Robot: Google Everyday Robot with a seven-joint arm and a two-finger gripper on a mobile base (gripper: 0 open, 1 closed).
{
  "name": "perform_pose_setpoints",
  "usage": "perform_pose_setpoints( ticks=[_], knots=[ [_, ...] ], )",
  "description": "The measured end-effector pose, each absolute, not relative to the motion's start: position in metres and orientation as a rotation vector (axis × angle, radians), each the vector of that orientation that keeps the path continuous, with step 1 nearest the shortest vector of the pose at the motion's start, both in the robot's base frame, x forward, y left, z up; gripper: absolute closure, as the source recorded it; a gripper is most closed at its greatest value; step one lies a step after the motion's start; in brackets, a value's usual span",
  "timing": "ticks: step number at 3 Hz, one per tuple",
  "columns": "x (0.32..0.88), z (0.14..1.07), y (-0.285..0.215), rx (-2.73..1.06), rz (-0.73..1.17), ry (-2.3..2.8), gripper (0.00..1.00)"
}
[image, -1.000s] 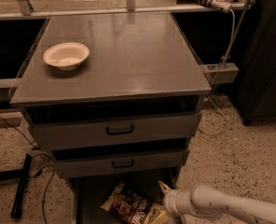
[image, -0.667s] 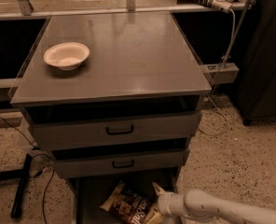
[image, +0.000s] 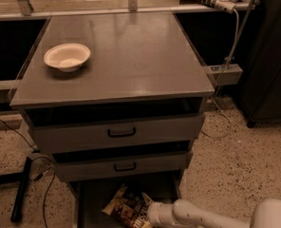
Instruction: Pick brown chip bag from bottom drawer and place on counter
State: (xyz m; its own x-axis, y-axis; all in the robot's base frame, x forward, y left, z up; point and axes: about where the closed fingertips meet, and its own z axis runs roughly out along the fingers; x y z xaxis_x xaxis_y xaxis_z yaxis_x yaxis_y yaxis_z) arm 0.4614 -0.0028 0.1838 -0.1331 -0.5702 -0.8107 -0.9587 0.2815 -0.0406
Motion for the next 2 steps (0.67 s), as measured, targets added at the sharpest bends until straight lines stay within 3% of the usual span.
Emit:
perform_pose_setpoints(
  ticks=[2],
  knots=[
    [0.4595, 0.1456, 0.0122, -1.385, 0.691, 1.811, 0.00]
  ],
)
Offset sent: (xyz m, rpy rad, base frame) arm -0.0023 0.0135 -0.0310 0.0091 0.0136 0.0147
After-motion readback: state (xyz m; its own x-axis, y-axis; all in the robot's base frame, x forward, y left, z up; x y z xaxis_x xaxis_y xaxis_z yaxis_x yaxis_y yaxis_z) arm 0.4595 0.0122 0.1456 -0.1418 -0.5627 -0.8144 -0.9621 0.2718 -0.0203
